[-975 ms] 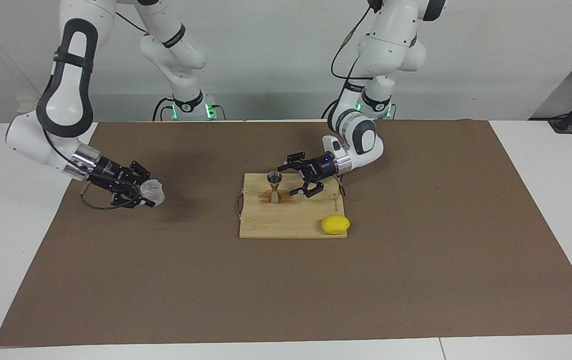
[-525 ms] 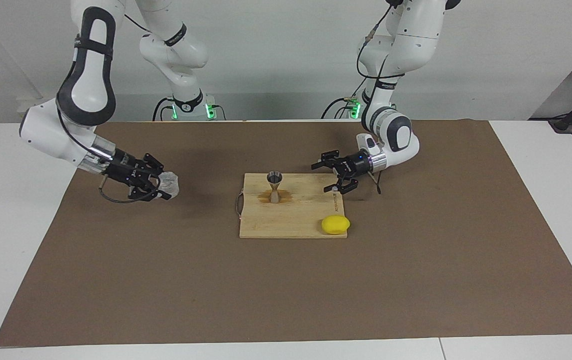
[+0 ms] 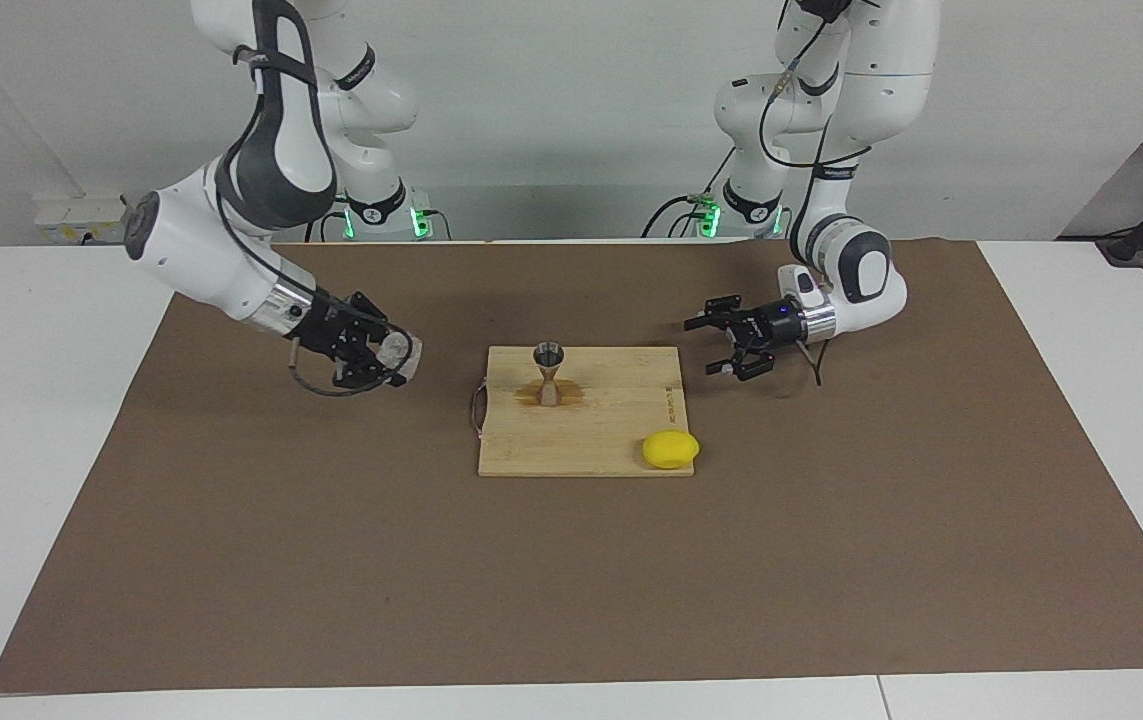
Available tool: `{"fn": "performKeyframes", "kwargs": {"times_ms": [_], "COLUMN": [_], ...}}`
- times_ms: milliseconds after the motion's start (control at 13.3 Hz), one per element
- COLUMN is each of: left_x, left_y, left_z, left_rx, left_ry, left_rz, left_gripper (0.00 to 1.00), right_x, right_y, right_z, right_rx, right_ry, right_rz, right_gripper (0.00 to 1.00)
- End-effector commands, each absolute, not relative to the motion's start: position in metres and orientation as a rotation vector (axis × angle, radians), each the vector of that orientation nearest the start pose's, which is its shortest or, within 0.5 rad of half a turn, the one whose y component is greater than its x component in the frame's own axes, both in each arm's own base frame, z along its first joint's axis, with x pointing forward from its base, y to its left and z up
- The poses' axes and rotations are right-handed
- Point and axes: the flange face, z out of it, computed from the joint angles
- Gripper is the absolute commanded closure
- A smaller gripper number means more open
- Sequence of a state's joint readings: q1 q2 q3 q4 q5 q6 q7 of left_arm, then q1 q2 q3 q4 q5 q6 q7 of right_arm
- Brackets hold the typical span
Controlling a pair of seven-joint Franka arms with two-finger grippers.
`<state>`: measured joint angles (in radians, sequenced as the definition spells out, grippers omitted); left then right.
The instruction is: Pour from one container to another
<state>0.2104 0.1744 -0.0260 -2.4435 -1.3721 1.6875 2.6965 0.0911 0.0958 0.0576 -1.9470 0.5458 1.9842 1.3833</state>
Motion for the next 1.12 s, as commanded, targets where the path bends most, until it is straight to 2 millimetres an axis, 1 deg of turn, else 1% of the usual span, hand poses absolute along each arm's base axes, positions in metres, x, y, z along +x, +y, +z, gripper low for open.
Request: {"fn": "performKeyframes", "kwargs": {"times_ms": [0, 75, 150, 225, 300, 375, 450, 525, 600, 675, 750, 825, 900, 975, 1050], "left_x": [0.454, 0.461, 0.473, 0.488, 0.499, 0.51, 0.517, 0.521, 0.525, 0.527, 0.525, 0.522, 0.519, 0.516, 0.518], "left_y": [0.049, 0.071, 0.092, 0.11, 0.126, 0.142, 0.153, 0.159, 0.168, 0.177, 0.18, 0.177, 0.173, 0.172, 0.172], "left_z": [0.265, 0.271, 0.284, 0.302, 0.32, 0.338, 0.356, 0.372, 0.392, 0.415, 0.441, 0.462, 0.477, 0.489, 0.5], "left_rx": [1.354, 1.354, 1.349, 1.352, 1.366, 1.395, 1.407, 1.41, 1.447, 1.505, 1.579, 1.656, 1.709, 1.772, 1.842], "left_ry": [-1.49, -1.517, -1.555, -1.599, -1.638, -1.677, -1.725, -1.778, -1.82, -1.847, -1.86, -1.846, -1.838, -1.815, -1.773], "left_rz": [1.135, 1.104, 1.051, 0.99, 0.921, 0.863, 0.821, 0.783, 0.746, 0.689, 0.619, 0.581, 0.549, 0.503, 0.461], "left_gripper": [0.0, 0.0, 0.0, 0.0, 0.0, 0.0, 0.0, 0.0, 0.0, 0.0, 0.0, 0.0, 0.0, 0.0, 0.0], "right_x": [0.564, 0.562, 0.559, 0.561, 0.562, 0.561, 0.563, 0.57, 0.578, 0.582, 0.582, 0.582, 0.581, 0.58, 0.582], "right_y": [0.148, 0.16, 0.174, 0.179, 0.19, 0.209, 0.224, 0.236, 0.252, 0.257, 0.259, 0.262, 0.269, 0.274, 0.274], "right_z": [0.44, 0.441, 0.44, 0.443, 0.446, 0.443, 0.442, 0.444, 0.446, 0.449, 0.45, 0.451, 0.451, 0.45, 0.449], "right_rx": [-2.135, -2.177, -2.228, -2.24, -2.261, -2.302, -2.342, -2.385, -2.434, -2.454, -2.456, -2.44, -2.429, -2.413, -2.374], "right_ry": [1.86, 1.862, 1.842, 1.832, 1.813, 1.798, 1.797, 1.783, 1.757, 1.748, 1.744, 1.76, 1.773, 1.791, 1.829], "right_rz": [0.487, 0.436, 0.399, 0.394, 0.395, 0.383, 0.346, 0.34, 0.37, 0.371, 0.361, 0.351, 0.333, 0.302, 0.281], "right_gripper": [0.92, 0.92, 0.92, 0.92, 0.92, 0.92, 0.91, 0.91, 0.91, 0.91, 0.91, 0.91, 0.91, 0.91, 0.91]}}
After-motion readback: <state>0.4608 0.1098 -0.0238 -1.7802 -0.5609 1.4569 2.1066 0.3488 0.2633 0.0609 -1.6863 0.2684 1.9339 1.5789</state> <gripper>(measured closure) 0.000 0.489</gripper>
